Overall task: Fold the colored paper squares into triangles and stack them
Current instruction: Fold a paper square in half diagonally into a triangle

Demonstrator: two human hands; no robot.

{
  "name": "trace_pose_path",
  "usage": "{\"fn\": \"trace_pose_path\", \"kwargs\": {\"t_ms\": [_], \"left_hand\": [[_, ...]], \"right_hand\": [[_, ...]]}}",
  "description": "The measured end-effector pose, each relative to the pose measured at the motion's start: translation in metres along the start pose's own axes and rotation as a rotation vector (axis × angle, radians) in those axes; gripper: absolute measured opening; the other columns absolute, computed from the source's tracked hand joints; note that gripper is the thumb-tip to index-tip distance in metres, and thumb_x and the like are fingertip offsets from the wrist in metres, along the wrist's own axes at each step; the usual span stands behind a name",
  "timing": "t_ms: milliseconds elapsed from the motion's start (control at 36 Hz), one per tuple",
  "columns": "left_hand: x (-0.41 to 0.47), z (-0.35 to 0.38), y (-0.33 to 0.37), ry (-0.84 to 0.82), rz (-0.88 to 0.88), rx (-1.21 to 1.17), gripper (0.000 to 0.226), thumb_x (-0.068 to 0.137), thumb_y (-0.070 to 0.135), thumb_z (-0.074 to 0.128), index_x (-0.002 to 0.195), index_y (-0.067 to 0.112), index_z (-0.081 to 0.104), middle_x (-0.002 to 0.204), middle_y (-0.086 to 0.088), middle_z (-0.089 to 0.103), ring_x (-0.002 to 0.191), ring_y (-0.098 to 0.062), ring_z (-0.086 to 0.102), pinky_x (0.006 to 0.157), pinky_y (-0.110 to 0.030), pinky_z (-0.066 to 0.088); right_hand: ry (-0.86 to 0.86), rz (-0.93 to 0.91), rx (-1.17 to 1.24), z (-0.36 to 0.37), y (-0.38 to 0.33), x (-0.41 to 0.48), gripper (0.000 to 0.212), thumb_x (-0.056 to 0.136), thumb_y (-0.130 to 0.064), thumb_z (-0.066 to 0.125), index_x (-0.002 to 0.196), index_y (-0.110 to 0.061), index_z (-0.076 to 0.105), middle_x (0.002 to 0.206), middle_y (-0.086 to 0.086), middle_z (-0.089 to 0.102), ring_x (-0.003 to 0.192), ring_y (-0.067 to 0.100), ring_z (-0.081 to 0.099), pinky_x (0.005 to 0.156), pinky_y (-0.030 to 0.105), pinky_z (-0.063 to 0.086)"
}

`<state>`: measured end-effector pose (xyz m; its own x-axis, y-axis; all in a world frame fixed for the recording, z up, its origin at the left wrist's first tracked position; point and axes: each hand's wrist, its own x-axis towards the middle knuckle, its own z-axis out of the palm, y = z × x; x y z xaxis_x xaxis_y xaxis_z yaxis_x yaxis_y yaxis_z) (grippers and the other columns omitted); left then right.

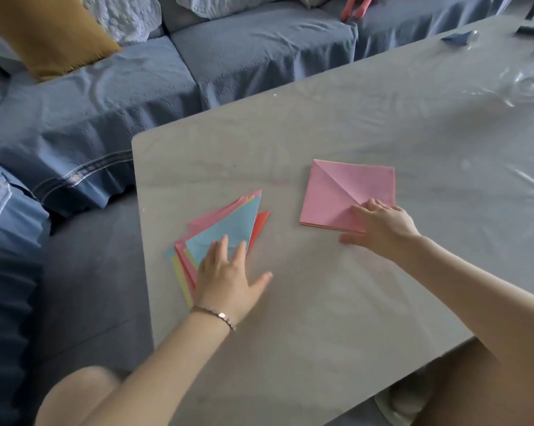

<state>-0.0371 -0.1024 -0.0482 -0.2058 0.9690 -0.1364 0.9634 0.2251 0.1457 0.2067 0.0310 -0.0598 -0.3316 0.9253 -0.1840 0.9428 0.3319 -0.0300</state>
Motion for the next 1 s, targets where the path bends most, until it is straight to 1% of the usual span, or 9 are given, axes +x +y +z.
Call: {"fn": "trace_pose_path", "kwargs": {"t_ms": [83, 333, 500, 583, 639, 694, 778, 889, 1000], "left_hand": [[-0.005, 0.012, -0.004, -0.052, -0.020, 0.090, 0.074, 0.090, 0.054, 0.041, 0.146, 0.021, 0.007, 0.154, -0.013, 0.000, 0.142, -0.027, 0.003, 0.112, -0.033, 0.012], [-0.004, 0.010, -0.030, -0.043, -0.022, 0.080, 0.060, 0.097, 0.043, 0.031, 0.147, 0.018, 0.009, 0.155, -0.007, 0.005, 0.142, -0.020, 0.007, 0.112, -0.031, 0.014], [-0.008, 0.013, -0.028, -0.024, -0.031, 0.089, 0.058, 0.097, 0.040, 0.031, 0.146, 0.016, 0.012, 0.154, -0.009, 0.008, 0.142, -0.022, 0.009, 0.111, -0.033, 0.017], [-0.009, 0.013, -0.021, 0.031, -0.065, 0.046, 0.058, 0.093, 0.033, 0.048, 0.143, 0.011, 0.027, 0.150, -0.016, 0.021, 0.139, -0.031, 0.019, 0.111, -0.040, 0.020], [-0.005, 0.016, -0.015, 0.206, -0.007, -0.057, 0.055, 0.076, 0.016, 0.072, 0.125, 0.001, 0.052, 0.132, -0.027, 0.045, 0.123, -0.045, 0.042, 0.099, -0.051, 0.037], [0.000, 0.019, -0.004, 0.340, 0.067, -0.218, 0.050, 0.066, 0.003, 0.078, 0.111, -0.005, 0.060, 0.114, -0.028, 0.056, 0.104, -0.046, 0.055, 0.087, -0.050, 0.048], [0.008, 0.007, 0.026, 0.212, 0.034, -0.530, 0.047, 0.078, 0.008, 0.069, 0.122, 0.001, 0.053, 0.116, -0.017, 0.056, 0.107, -0.031, 0.055, 0.093, -0.035, 0.043], [0.024, 0.003, 0.054, -0.042, -0.265, -0.822, 0.046, 0.084, 0.024, 0.062, 0.127, 0.014, 0.047, 0.116, -0.002, 0.057, 0.093, -0.013, 0.055, 0.083, -0.025, 0.042], [0.035, 0.004, 0.071, -0.081, -0.403, -0.956, 0.048, 0.079, 0.023, 0.063, 0.125, 0.016, 0.049, 0.107, -0.002, 0.062, 0.084, -0.021, 0.060, 0.083, -0.031, 0.048]], "right_hand": [[0.014, -0.021, -0.096, -0.001, -0.005, -0.002, 0.064, 0.085, -0.063, 0.043, 0.129, -0.016, 0.041, 0.127, 0.009, 0.047, 0.115, 0.026, 0.048, 0.089, 0.031, 0.036], [0.141, -0.079, -0.294, 0.010, -0.001, 0.000, 0.030, 0.099, -0.031, 0.038, 0.119, -0.012, 0.047, 0.115, 0.005, 0.055, 0.105, 0.022, 0.057, 0.077, 0.029, 0.041], [0.172, -0.122, -0.232, 0.009, -0.002, -0.005, 0.047, 0.094, -0.052, 0.035, 0.122, -0.015, 0.047, 0.116, 0.004, 0.056, 0.100, 0.024, 0.059, 0.078, 0.030, 0.041], [0.186, -0.173, -0.166, 0.011, -0.005, -0.017, 0.056, 0.089, -0.059, 0.040, 0.123, -0.015, 0.048, 0.115, 0.004, 0.058, 0.102, 0.024, 0.059, 0.079, 0.030, 0.041], [0.237, -0.229, -0.080, 0.016, -0.006, -0.026, 0.056, 0.085, -0.057, 0.051, 0.119, -0.012, 0.055, 0.112, 0.006, 0.061, 0.100, 0.025, 0.060, 0.080, 0.031, 0.043], [0.295, -0.290, -0.019, 0.023, -0.004, -0.034, 0.052, 0.076, -0.051, 0.066, 0.105, -0.008, 0.064, 0.100, 0.007, 0.065, 0.089, 0.026, 0.065, 0.075, 0.033, 0.049], [0.397, -0.324, 0.025, 0.032, -0.004, -0.046, 0.044, 0.061, -0.042, 0.083, 0.085, -0.008, 0.068, 0.084, 0.003, 0.067, 0.070, 0.022, 0.067, 0.062, 0.030, 0.053], [0.486, -0.326, 0.062, 0.036, -0.010, -0.055, 0.039, 0.055, -0.032, 0.087, 0.078, -0.008, 0.067, 0.077, 0.002, 0.064, 0.064, 0.021, 0.065, 0.056, 0.027, 0.051], [0.517, -0.315, 0.080, 0.039, -0.011, -0.054, 0.040, 0.054, -0.033, 0.088, 0.077, -0.009, 0.067, 0.076, 0.002, 0.064, 0.062, 0.021, 0.064, 0.055, 0.026, 0.050]]}}
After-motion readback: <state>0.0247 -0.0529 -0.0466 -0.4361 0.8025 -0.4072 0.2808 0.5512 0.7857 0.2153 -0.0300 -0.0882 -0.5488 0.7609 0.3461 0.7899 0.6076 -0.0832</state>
